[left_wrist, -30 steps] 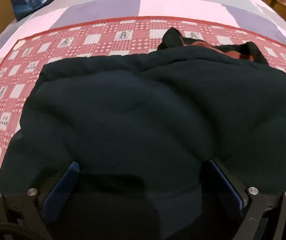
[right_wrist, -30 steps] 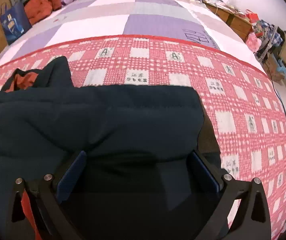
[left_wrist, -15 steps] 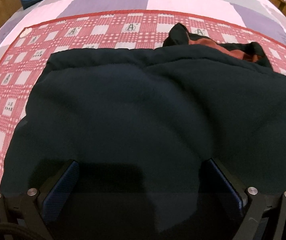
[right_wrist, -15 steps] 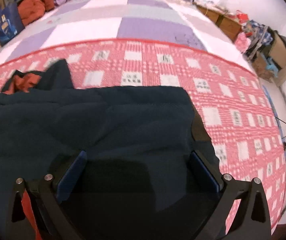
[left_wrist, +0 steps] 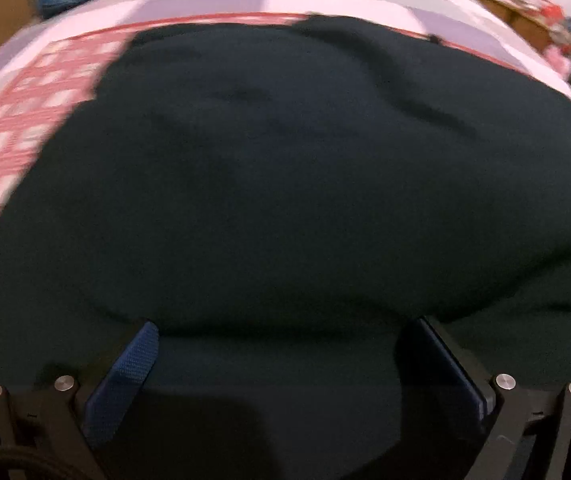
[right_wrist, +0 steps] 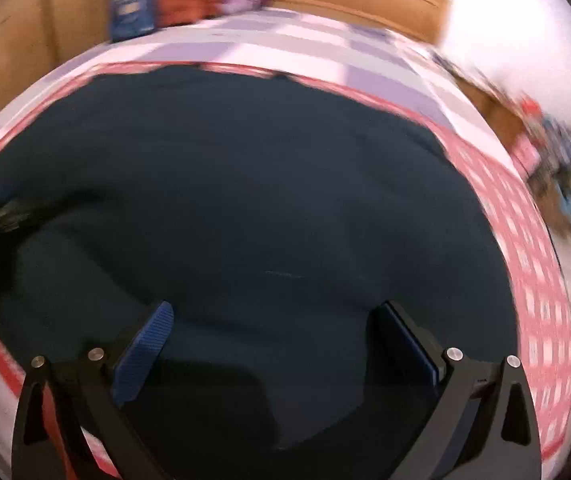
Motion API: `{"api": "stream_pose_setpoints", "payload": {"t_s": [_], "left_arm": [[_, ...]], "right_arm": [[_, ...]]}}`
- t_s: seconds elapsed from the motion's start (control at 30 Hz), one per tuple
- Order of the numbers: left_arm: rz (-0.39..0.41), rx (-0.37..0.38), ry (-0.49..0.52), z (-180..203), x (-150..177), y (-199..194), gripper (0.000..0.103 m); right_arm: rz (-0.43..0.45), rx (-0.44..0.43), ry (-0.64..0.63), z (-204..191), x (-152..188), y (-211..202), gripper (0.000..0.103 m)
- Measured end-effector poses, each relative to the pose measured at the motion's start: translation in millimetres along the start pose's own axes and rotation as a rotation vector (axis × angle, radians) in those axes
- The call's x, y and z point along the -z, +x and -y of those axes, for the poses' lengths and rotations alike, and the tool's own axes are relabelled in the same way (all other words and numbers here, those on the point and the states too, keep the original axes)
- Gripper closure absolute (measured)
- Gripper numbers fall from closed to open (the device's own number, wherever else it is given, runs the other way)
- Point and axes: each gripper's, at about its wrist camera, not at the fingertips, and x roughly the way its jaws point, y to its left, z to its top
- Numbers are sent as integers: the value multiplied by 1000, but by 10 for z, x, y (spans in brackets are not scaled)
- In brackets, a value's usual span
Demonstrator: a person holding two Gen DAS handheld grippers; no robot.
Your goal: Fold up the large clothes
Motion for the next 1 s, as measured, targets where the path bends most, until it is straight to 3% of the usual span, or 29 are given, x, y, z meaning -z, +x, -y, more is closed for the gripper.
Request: {"api": "stream_pose_setpoints", "payload": {"t_s": [0.1,0.23,0.37,0.53,0.6,0.7,0.83,0.93,1.0], "left_arm": [[-1,-65,-70,-416,2,34,0],[-3,-118,-58,-692,18,41,0],[-4,-167,-89,-879,89,17,0],[-27,-216,-221,-1171,199,-98,1],[9,-206,-169,-1023,211,-216,2],[73,-102,-73,-578,253,-425,2],[80,109,47,249,355,-499,2],[50,129,106,566,434,-315,1],[45,127,101,459,462,-198,0]], "right_arm": [[-5,76,133,620,127,64,0],[-56,119,333,1402,360,88,0],[-60,173,294,1441,395,22,0],[-58,190,340,1479,459,-88,0],[-51,220,322,1400,413,-146,0],[5,215,235,1052,294,-301,0],[72,55,61,175,223,-471,0],[49,-61,-65,-458,224,-415,0],[44,-38,-146,-655,271,-340,0]]}}
